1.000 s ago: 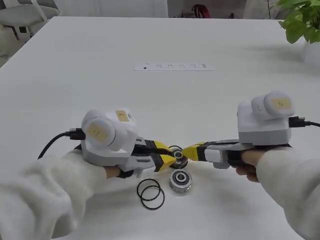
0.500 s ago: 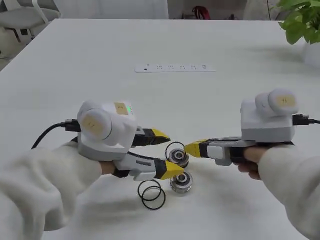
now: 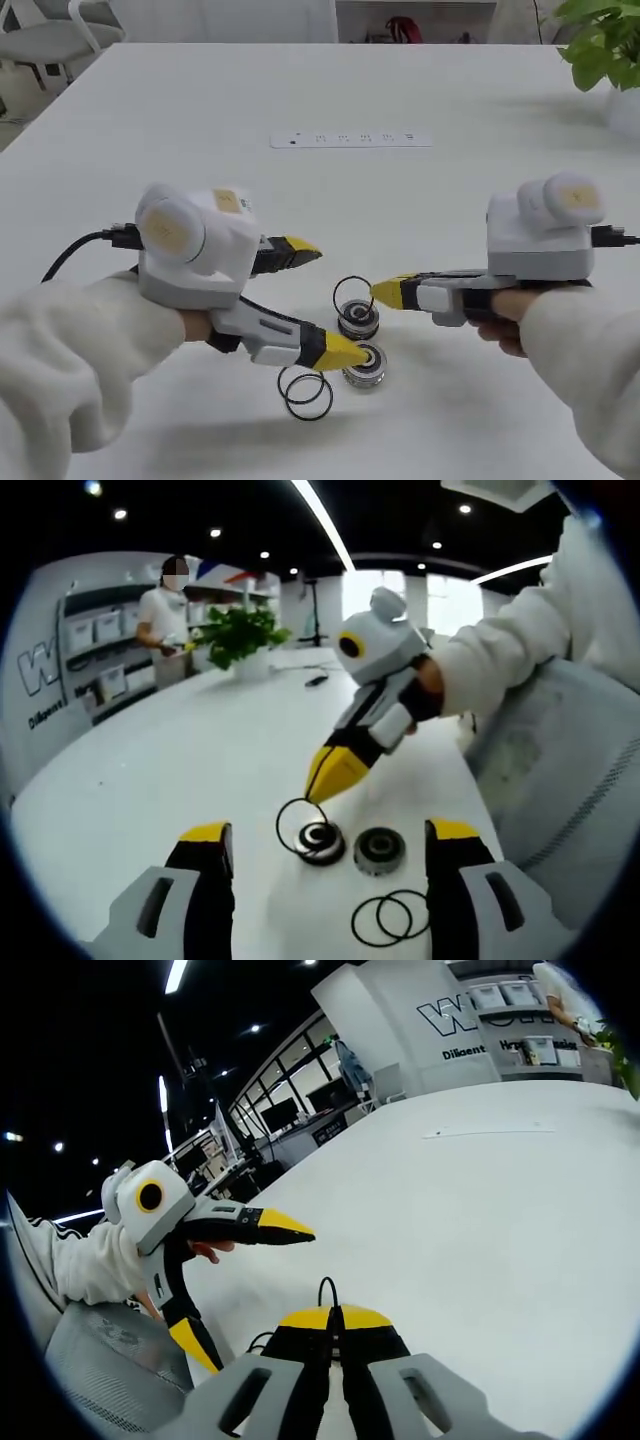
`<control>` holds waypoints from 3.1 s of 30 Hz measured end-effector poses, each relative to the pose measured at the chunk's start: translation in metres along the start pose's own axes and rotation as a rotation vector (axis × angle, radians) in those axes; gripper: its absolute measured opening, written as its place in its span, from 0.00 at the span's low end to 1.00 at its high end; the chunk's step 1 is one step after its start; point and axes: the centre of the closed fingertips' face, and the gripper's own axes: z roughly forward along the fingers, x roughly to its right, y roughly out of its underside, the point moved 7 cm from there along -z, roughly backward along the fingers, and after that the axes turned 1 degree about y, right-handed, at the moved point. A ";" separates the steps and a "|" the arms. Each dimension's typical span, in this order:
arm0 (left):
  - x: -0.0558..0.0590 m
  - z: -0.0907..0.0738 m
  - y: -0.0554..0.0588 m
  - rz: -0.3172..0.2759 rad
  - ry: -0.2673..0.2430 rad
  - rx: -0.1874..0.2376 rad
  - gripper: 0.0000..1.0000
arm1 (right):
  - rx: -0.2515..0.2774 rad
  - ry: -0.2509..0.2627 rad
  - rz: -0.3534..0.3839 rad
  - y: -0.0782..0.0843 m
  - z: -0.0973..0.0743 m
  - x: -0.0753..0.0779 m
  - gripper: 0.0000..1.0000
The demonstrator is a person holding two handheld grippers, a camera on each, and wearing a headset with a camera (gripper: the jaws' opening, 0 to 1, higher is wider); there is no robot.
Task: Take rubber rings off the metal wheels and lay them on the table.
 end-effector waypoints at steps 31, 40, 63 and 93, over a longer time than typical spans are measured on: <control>0.002 -0.038 -0.014 -0.011 -0.025 0.054 0.95 | 0.050 -0.050 0.015 -0.014 -0.003 -0.015 0.00; 0.003 -0.051 -0.013 -0.012 -0.048 0.061 0.96 | 0.054 -0.083 0.006 -0.017 -0.002 -0.026 0.00; 0.021 -0.074 0.014 -0.093 -0.089 0.085 0.98 | -0.020 -0.165 -0.019 -0.005 0.012 -0.051 0.00; 0.037 -0.076 0.042 -0.173 -0.094 0.056 0.98 | -0.196 -0.230 -0.061 0.035 0.034 -0.069 0.00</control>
